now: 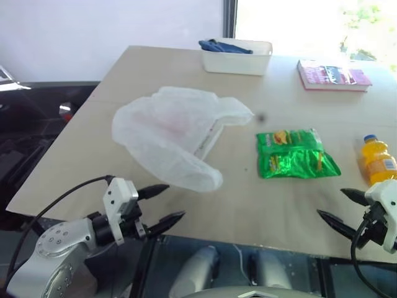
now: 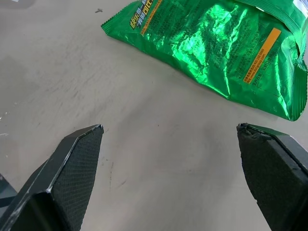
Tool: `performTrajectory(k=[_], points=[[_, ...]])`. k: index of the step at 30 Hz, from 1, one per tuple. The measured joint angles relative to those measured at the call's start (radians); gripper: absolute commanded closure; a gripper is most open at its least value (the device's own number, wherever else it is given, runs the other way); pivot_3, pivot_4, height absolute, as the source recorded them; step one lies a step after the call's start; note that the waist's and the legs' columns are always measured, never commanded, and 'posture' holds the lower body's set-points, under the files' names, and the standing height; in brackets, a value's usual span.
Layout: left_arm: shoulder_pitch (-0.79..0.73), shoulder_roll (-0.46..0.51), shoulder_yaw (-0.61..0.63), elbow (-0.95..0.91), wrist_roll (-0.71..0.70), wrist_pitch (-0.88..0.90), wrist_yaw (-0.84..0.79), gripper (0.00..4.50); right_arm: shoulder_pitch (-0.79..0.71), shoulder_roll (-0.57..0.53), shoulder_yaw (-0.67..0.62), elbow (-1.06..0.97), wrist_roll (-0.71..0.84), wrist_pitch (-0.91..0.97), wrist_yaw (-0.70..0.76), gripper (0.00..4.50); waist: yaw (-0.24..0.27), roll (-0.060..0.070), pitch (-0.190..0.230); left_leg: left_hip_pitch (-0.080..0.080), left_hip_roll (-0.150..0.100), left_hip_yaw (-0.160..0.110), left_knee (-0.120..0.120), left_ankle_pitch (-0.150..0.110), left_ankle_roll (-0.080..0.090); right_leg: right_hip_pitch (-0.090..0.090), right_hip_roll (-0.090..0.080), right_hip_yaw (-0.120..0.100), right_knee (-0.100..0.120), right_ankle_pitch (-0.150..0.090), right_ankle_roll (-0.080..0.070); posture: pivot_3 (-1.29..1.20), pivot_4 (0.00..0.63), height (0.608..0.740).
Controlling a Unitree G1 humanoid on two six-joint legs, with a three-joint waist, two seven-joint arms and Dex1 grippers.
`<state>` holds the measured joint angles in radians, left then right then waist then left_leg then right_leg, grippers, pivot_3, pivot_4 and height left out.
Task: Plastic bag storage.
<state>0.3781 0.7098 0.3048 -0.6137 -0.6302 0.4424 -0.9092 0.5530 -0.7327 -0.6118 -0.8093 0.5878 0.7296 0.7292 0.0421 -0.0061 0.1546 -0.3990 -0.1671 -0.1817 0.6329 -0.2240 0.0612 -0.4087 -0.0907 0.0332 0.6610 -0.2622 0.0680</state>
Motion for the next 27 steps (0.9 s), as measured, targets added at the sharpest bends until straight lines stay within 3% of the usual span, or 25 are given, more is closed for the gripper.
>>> performTrajectory(k=[4, 10, 12, 16, 18, 21, 22, 27], points=[[-0.014, -0.040, 0.006, -0.002, -0.044, 0.020, 0.039, 0.05, -0.061, -0.001, 0.011, 0.006, 0.010, -0.031, 0.012, 0.00, -0.003, 0.001, 0.000, 0.000, 0.000, 0.001, 0.000, 0.000, 0.000, 0.000, 0.001, 0.001, 0.000, 0.000, 0.000, 0.00, 0.150, 0.740], [-0.193, -0.070, 0.046, -0.063, -0.238, 0.143, 0.247, 0.05, -0.124, 0.000, 0.037, 0.003, 0.039, -0.149, 0.091, 0.00, 0.005, -0.001, 0.001, 0.000, 0.002, 0.000, 0.001, 0.000, -0.001, 0.000, 0.002, -0.001, 0.000, 0.001, 0.001, 0.00, 0.150, 0.740], [-0.296, -0.064, 0.040, -0.079, -0.237, 0.179, 0.340, 0.05, -0.148, -0.001, 0.059, 0.002, 0.050, -0.175, 0.117, 0.00, 0.003, -0.001, 0.001, 0.000, 0.002, 0.001, 0.001, 0.000, -0.001, 0.000, 0.002, 0.000, 0.000, 0.001, 0.000, 0.00, 0.150, 0.740], [-0.595, 0.011, -0.100, -0.073, -0.071, 0.383, 0.620, 0.05, -0.223, -0.025, 0.125, 0.014, 0.041, -0.218, 0.136, 0.00, 0.004, -0.004, 0.002, 0.001, 0.002, 0.002, 0.002, 0.000, -0.001, 0.000, 0.003, 0.001, 0.001, 0.002, 0.002, 0.00, 0.150, 0.740], [-0.846, 0.054, -0.287, -0.001, 0.110, 0.487, 0.741, 0.05, -0.271, -0.035, 0.165, 0.046, 0.031, -0.241, 0.139, 0.00, 0.009, -0.008, 0.003, 0.001, 0.002, 0.004, 0.003, 0.002, -0.005, 0.001, 0.003, 0.001, 0.001, 0.003, 0.004, 0.00, 0.150, 0.740], [-0.909, 0.056, -0.357, 0.033, 0.185, 0.504, 0.765, 0.05, -0.270, -0.034, 0.172, 0.060, 0.024, -0.259, 0.143, 0.00, 0.001, -0.008, 0.003, 0.001, 0.002, 0.009, 0.002, 0.001, -0.003, -0.001, 0.003, 0.005, 0.001, 0.003, 0.004, 0.00, 0.150, 0.740], [-1.131, -0.026, -0.548, 0.230, 0.305, 0.585, 0.797, 0.05, -0.301, -0.038, 0.191, 0.127, -0.005, -0.301, 0.169, 0.00, 0.018, -0.012, 0.005, -0.001, 0.002, 0.007, 0.004, 0.001, -0.002, -0.002, 0.005, 0.002, 0.000, 0.005, 0.006, 0.00, 0.150, 0.740], [-1.201, -0.125, -0.771, 0.386, 0.469, 0.669, 0.823, 0.05, -0.326, -0.040, 0.209, 0.196, -0.032, -0.365, 0.205, 0.00, 0.003, -0.013, 0.006, -0.002, 0.002, 0.011, 0.003, 0.000, 0.002, -0.004, 0.005, 0.008, 0.000, 0.004, 0.006, 0.00, 0.150, 0.740]])
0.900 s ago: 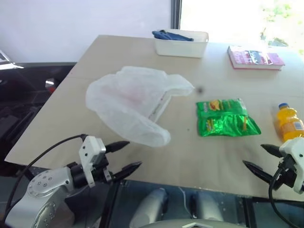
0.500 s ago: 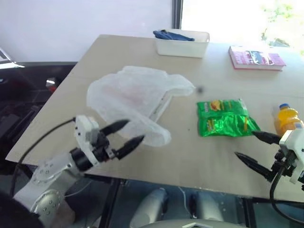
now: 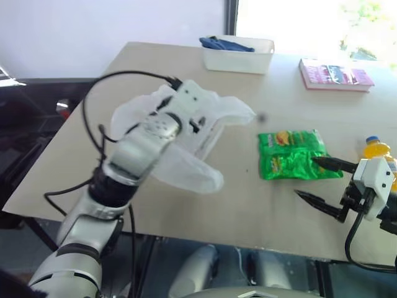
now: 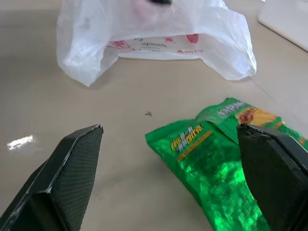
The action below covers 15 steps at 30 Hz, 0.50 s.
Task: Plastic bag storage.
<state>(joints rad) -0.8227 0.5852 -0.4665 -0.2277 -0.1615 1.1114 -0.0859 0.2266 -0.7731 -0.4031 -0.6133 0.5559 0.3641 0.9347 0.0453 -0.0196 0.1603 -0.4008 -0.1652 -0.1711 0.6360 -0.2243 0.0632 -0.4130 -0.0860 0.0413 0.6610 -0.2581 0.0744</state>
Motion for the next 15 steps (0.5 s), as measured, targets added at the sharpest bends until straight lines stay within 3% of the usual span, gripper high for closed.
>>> performTrajectory(k=[7, 15], points=[[0.033, -0.036, -0.081, -0.015, 0.122, 0.016, -0.011, 0.05, -0.016, -0.007, 0.000, 0.003, 0.018, -0.010, 0.021, 0.00, -0.005, 0.000, 0.000, 0.000, 0.001, 0.000, 0.001, 0.000, 0.000, 0.000, 0.000, 0.000, 0.001, 0.000, 0.000, 0.00, 0.150, 0.740], [0.076, -0.065, -0.143, -0.012, 0.254, 0.027, -0.015, 0.05, 0.056, -0.021, -0.090, -0.052, 0.072, 0.004, 0.026, 0.00, -0.001, 0.000, 0.000, 0.000, 0.001, -0.001, 0.003, 0.000, 0.000, 0.001, 0.000, 0.000, 0.002, 0.000, 0.000, 0.00, 0.150, 0.740]])
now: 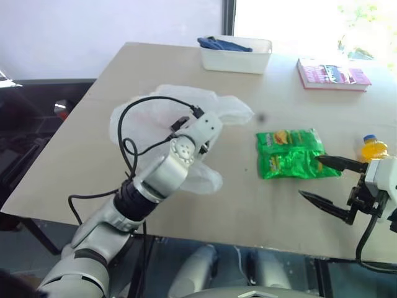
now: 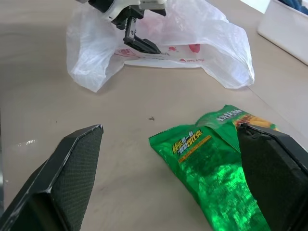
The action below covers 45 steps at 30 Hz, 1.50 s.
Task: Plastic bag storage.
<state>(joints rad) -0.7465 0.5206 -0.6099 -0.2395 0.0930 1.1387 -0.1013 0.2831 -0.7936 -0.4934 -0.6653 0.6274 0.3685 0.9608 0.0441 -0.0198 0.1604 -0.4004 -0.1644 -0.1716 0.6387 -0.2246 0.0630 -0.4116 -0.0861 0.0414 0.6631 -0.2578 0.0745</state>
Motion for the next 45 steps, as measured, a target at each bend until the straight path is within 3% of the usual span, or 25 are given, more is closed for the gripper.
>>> performTrajectory(k=[1, 2, 4, 11, 14, 18, 19, 20, 22, 25, 27, 31, 37, 41, 45], points=[[0.003, -0.003, -0.011, 0.017, 0.020, -0.008, 0.004, 0.05, 0.006, 0.000, -0.001, -0.006, 0.001, 0.002, -0.003, 0.00, -0.001, 0.000, 0.000, 0.000, 0.000, 0.000, 0.000, 0.000, 0.000, 0.000, 0.000, 0.000, 0.000, 0.000, 0.000, 0.00, 0.150, 0.740], [0.005, -0.009, -0.023, 0.036, 0.043, -0.019, 0.009, 0.56, 0.015, 0.000, -0.004, -0.014, 0.003, 0.005, -0.008, 0.00, -0.002, 0.000, 0.000, 0.000, 0.000, 0.000, 0.000, 0.000, 0.000, 0.000, 0.000, 0.000, 0.000, 0.000, 0.000, 0.00, 0.150, 0.740], [0.006, -0.017, -0.049, 0.074, 0.090, -0.039, 0.011, 1.11, 0.018, -0.002, -0.009, -0.034, 0.008, 0.016, -0.014, 0.00, -0.002, 0.000, 0.000, 0.000, 0.000, 0.000, 0.000, 0.000, 0.000, 0.000, 0.000, 0.000, 0.000, 0.000, 0.000, 0.00, 0.150, 0.740], [0.050, -0.046, -0.048, 0.154, 0.192, -0.134, 0.027, 4.35, 0.016, -0.008, -0.028, -0.061, 0.018, 0.035, -0.042, 0.00, -0.002, 0.000, 0.000, 0.000, 0.000, 0.000, 0.000, 0.000, 0.000, 0.000, 0.000, 0.000, 0.000, 0.000, 0.000, 0.00, 0.150, 0.740], [0.070, -0.048, -0.003, 0.150, 0.218, -0.187, 0.040, 4.43, 0.012, -0.011, -0.027, -0.063, 0.019, 0.044, -0.054, 0.00, -0.002, 0.000, 0.000, 0.000, 0.000, 0.000, 0.000, 0.000, 0.000, 0.000, 0.000, 0.000, 0.000, 0.000, 0.000, 0.00, 0.150, 0.740], [0.104, -0.095, 0.258, 0.067, 0.156, -0.261, 0.041, 4.43, -0.049, -0.009, 0.026, -0.077, 0.012, 0.066, -0.119, 0.00, -0.004, 0.000, 0.000, 0.000, 0.000, 0.000, 0.001, 0.000, 0.000, 0.000, 0.000, -0.001, 0.000, 0.000, 0.000, 0.00, 0.150, 0.740], [0.103, -0.146, 0.437, 0.015, 0.031, -0.301, -0.023, 4.43, -0.085, -0.001, 0.091, -0.083, -0.027, 0.079, -0.172, 0.00, -0.004, 0.000, 0.000, 0.000, 0.001, 0.000, 0.001, 0.000, 0.000, 0.000, 0.000, -0.001, 0.001, 0.000, 0.000, 0.00, 0.150, 0.740], [0.101, -0.150, 0.451, 0.006, 0.017, -0.308, -0.030, 4.43, -0.086, 0.000, 0.098, -0.083, -0.031, 0.082, -0.177, 0.00, -0.004, 0.000, 0.000, 0.000, 0.000, 0.000, 0.002, 0.000, 0.000, 0.000, 0.000, -0.002, 0.000, 0.000, 0.000, 0.00, 0.150, 0.740], [0.074, -0.161, 0.598, -0.027, -0.121, -0.298, -0.121, 4.43, -0.140, 0.018, 0.193, -0.078, -0.102, 0.108, -0.253, 0.00, -0.005, -0.001, 0.000, -0.001, 0.001, 0.000, 0.004, 0.000, 0.000, 0.000, 0.000, -0.004, 0.001, 0.000, 0.000, 0.00, 0.150, 0.740], [0.018, -0.074, 0.701, -0.056, -0.219, -0.279, -0.226, 4.43, -0.218, 0.073, 0.298, -0.031, -0.169, 0.192, -0.377, 0.00, -0.009, -0.001, -0.001, -0.001, 0.000, 0.000, 0.005, 0.000, 0.000, 0.000, 0.000, -0.003, 0.002, 0.000, 0.000, 0.00, 0.150, 0.740], [-0.006, -0.024, 0.728, -0.068, -0.264, -0.277, -0.288, 4.43, -0.267, 0.090, 0.325, 0.007, -0.201, 0.281, -0.459, 0.00, -0.006, 0.000, -0.001, 0.000, 0.000, 0.001, 0.005, 0.000, 0.000, 0.000, 0.000, -0.002, 0.002, 0.000, 0.000, 0.00, 0.150, 0.740], [-0.022, -0.014, 0.735, -0.073, -0.332, -0.272, -0.345, 4.43, -0.335, 0.073, 0.318, 0.074, -0.263, 0.400, -0.552, 0.00, 0.002, 0.000, -0.001, -0.001, -0.001, -0.001, 0.006, 0.000, 0.000, 0.000, 0.000, -0.004, 0.001, 0.000, 0.000, 0.00, 0.150, 0.740], [-0.150, -0.050, 0.706, -0.042, -0.377, -0.281, -0.361, 4.43, -0.401, 0.059, 0.245, 0.200, -0.251, 0.581, -0.576, 0.00, -0.005, 0.000, -0.001, -0.001, 0.000, 0.000, 0.007, 0.000, 0.000, 0.001, 0.000, -0.003, 0.002, 0.000, 0.000, 0.00, 0.150, 0.740], [-0.242, -0.096, 0.614, 0.080, -0.371, -0.354, -0.401, 4.43, -0.427, 0.071, 0.213, 0.257, -0.186, 0.698, -0.553, 0.00, -0.009, 0.000, -0.001, -0.001, 0.000, 0.000, 0.007, 0.000, 0.000, 0.001, 0.001, -0.002, 0.002, 0.001, 0.000, 0.00, 0.150, 0.740], [-0.222, -0.037, 0.569, 0.099, -0.370, -0.387, -0.474, 4.43, -0.430, 0.085, 0.203, 0.297, -0.143, 0.748, -0.533, 0.00, -0.031, 0.001, -0.002, -0.001, 0.000, 0.001, 0.005, 0.000, 0.000, 0.000, 0.001, -0.001, 0.002, 0.001, 0.000, 0.00, 0.150, 0.740]])
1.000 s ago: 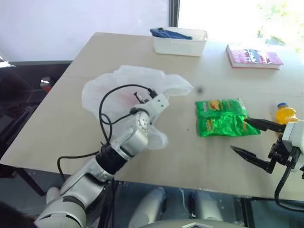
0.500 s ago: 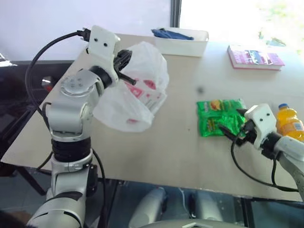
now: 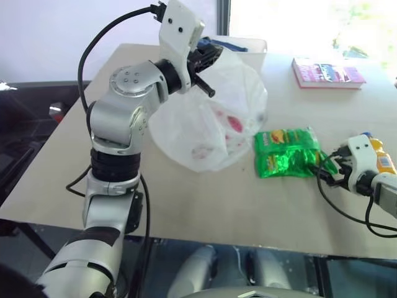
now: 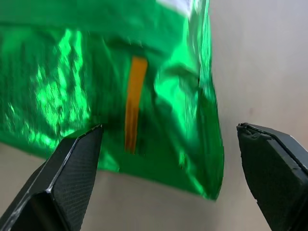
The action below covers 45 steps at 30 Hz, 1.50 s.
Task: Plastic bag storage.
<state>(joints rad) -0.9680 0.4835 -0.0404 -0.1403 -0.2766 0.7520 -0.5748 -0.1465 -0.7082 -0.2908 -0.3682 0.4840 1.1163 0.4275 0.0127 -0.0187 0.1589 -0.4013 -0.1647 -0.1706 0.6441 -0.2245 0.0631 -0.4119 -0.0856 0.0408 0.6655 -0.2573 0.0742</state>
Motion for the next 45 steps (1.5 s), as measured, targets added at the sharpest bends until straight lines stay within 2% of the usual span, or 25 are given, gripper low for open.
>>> performTrajectory(k=[7, 11, 15, 16, 17, 22, 24, 29, 32, 35, 38, 45], points=[[0.194, 0.135, 0.003, -0.055, 0.015, 0.094, -0.006, 4.43, -0.037, 0.065, -0.049, 0.071, 0.062, 0.069, 0.011, 0.00, -0.025, 0.000, -0.001, 0.002, 0.001, 0.000, 0.000, 0.000, 0.000, 0.000, 0.001, 0.001, 0.001, 0.000, 0.000, 0.00, 0.150, 0.740], [0.207, 0.139, -0.003, -0.095, 0.031, 0.098, 0.014, 4.43, -0.122, 0.150, -0.079, 0.159, 0.086, 0.081, 0.010, 0.00, -0.026, -0.001, -0.002, 0.002, 0.001, 0.001, 0.001, 0.000, 0.000, 0.001, 0.002, 0.001, 0.000, 0.005, 0.000, 0.00, 0.150, 0.740], [0.194, 0.112, -0.008, -0.104, 0.040, 0.099, 0.038, 4.50, -0.170, 0.183, -0.079, 0.221, 0.096, 0.067, 0.011, 0.99, -0.025, -0.002, -0.002, 0.003, 0.002, 0.001, 0.002, 0.000, 0.000, 0.002, 0.003, 0.001, 0.001, 0.006, 0.000, 0.00, 0.150, 0.740], [0.179, 0.100, -0.008, -0.099, 0.040, 0.113, 0.052, 4.50, -0.179, 0.194, -0.079, 0.242, 0.098, 0.053, 0.016, 1.56, -0.024, -0.001, -0.002, 0.003, 0.003, 0.001, 0.002, 0.000, -0.001, 0.002, 0.004, 0.001, 0.001, 0.006, 0.000, 0.00, 0.150, 0.740], [0.162, 0.090, -0.008, -0.087, 0.041, 0.129, 0.064, 4.50, -0.184, 0.203, -0.079, 0.254, 0.100, 0.046, 0.020, 1.92, -0.024, -0.001, -0.002, 0.003, 0.003, 0.001, 0.002, 0.000, -0.001, 0.002, 0.004, 0.001, 0.001, 0.006, 0.000, 0.00, 0.150, 0.740], [0.126, 0.063, -0.010, -0.034, 0.056, 0.174, 0.102, 4.50, -0.167, 0.231, -0.073, 0.221, 0.163, 0.011, 0.075, 4.34, -0.027, 0.000, -0.001, 0.000, 0.003, 0.002, 0.001, 0.000, -0.001, -0.001, 0.004, 0.002, 0.000, 0.006, 0.000, 0.00, 0.150, 0.740], [0.119, 0.054, -0.010, -0.018, 0.060, 0.179, 0.113, 4.50, -0.152, 0.232, -0.080, 0.175, 0.213, 0.015, 0.100, 4.43, -0.025, 0.000, -0.001, -0.001, 0.003, 0.001, 0.001, 0.000, -0.001, -0.002, 0.004, 0.002, 0.000, 0.006, 0.000, 0.00, 0.150, 0.740], [0.041, 0.002, -0.010, 0.077, 0.096, 0.183, 0.172, 4.50, -0.098, 0.233, -0.184, -0.035, 0.447, 0.064, 0.118, 4.43, -0.015, 0.000, -0.001, -0.002, 0.003, 0.000, 0.002, 0.000, 0.000, -0.001, 0.004, 0.000, -0.002, 0.006, 0.000, 0.00, 0.150, 0.740], [-0.007, -0.022, -0.009, 0.138, 0.117, 0.178, 0.201, 4.50, -0.052, 0.210, -0.285, -0.141, 0.645, 0.084, 0.055, 4.43, -0.004, 0.000, -0.001, -0.002, 0.003, 0.000, 0.002, 0.000, 0.000, -0.001, 0.004, 0.001, -0.002, 0.006, 0.000, 0.00, 0.150, 0.740], [-0.025, -0.035, -0.011, 0.183, 0.128, 0.162, 0.200, 4.50, -0.009, 0.133, -0.341, -0.229, 0.811, 0.074, -0.011, 4.43, -0.002, 0.000, -0.001, -0.002, 0.003, 0.001, 0.002, 0.000, 0.000, -0.001, 0.004, 0.001, -0.002, 0.006, 0.000, 0.00, 0.150, 0.740], [-0.040, -0.051, -0.022, 0.211, 0.125, 0.149, 0.168, 4.50, 0.036, 0.042, -0.319, -0.304, 0.919, 0.054, -0.062, 4.43, -0.001, 0.000, -0.001, -0.002, 0.003, 0.001, 0.002, 0.000, 0.000, -0.001, 0.004, 0.001, -0.001, 0.006, 0.000, 0.00, 0.150, 0.740], [-0.070, -0.048, -0.048, 0.232, 0.124, 0.114, 0.093, 4.50, 0.047, -0.037, -0.152, -0.338, 0.937, 0.004, -0.112, 4.43, 0.000, 0.000, -0.001, -0.002, 0.003, 0.001, 0.002, 0.000, 0.000, -0.001, 0.004, 0.001, -0.002, 0.006, 0.000, 0.00, 0.150, 0.740]])
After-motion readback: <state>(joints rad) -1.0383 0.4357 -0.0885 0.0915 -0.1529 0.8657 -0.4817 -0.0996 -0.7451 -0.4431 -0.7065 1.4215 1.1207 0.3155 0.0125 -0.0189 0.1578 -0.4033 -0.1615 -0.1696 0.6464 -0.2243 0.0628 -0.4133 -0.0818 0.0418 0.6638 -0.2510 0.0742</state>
